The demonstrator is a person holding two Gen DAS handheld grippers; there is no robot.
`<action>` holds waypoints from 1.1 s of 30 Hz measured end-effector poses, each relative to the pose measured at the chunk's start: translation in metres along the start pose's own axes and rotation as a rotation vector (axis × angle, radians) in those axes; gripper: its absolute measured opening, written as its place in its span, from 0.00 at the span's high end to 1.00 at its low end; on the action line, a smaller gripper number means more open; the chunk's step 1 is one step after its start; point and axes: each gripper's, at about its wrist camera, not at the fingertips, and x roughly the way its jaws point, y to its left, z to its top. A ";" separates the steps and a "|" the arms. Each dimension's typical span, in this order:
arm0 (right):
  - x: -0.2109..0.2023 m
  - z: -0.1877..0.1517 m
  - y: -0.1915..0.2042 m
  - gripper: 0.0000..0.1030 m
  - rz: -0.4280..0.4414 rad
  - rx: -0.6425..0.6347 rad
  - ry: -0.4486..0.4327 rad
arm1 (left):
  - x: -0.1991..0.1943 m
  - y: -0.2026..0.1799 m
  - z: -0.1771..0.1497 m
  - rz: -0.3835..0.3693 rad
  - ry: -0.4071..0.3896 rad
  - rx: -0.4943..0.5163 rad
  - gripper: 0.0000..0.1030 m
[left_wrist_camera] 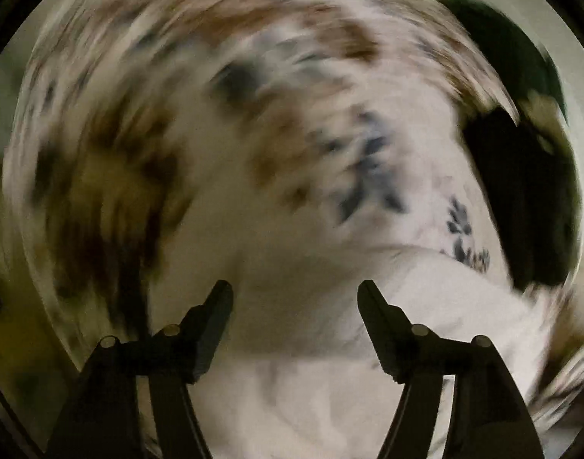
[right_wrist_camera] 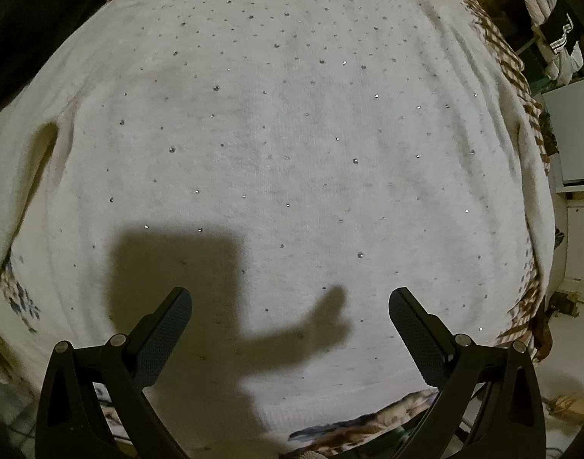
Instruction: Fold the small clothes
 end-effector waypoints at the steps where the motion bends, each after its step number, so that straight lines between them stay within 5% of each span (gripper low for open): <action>1: -0.001 0.001 0.000 0.00 0.007 0.003 0.003 | -0.001 0.014 -0.008 -0.038 -0.006 -0.079 0.36; 5: -0.004 0.004 0.002 0.00 0.010 -0.002 0.001 | -0.010 0.049 -0.038 -0.117 -0.071 -0.282 0.36; 10: 0.004 0.004 0.005 0.00 -0.003 -0.023 0.003 | 0.020 0.046 -0.054 -0.408 -0.020 -0.472 0.36; 12: 0.009 0.005 0.006 0.00 -0.005 -0.018 0.011 | 0.032 0.035 -0.056 -0.464 -0.016 -0.516 0.36; 17: 0.015 0.007 0.004 0.00 -0.007 0.001 0.029 | 0.040 0.020 -0.045 -0.423 -0.119 -0.594 0.39; 20: 0.013 0.011 0.000 0.00 -0.010 0.001 0.020 | 0.021 0.006 -0.031 -0.328 -0.202 -0.516 0.91; 25: 0.008 0.021 -0.010 0.00 0.002 0.032 -0.001 | -0.033 -0.030 -0.009 -0.248 -0.353 -0.296 0.92; 33: -0.003 0.040 -0.074 0.00 0.068 0.152 -0.045 | -0.127 -0.134 -0.010 -0.270 -0.516 0.047 0.92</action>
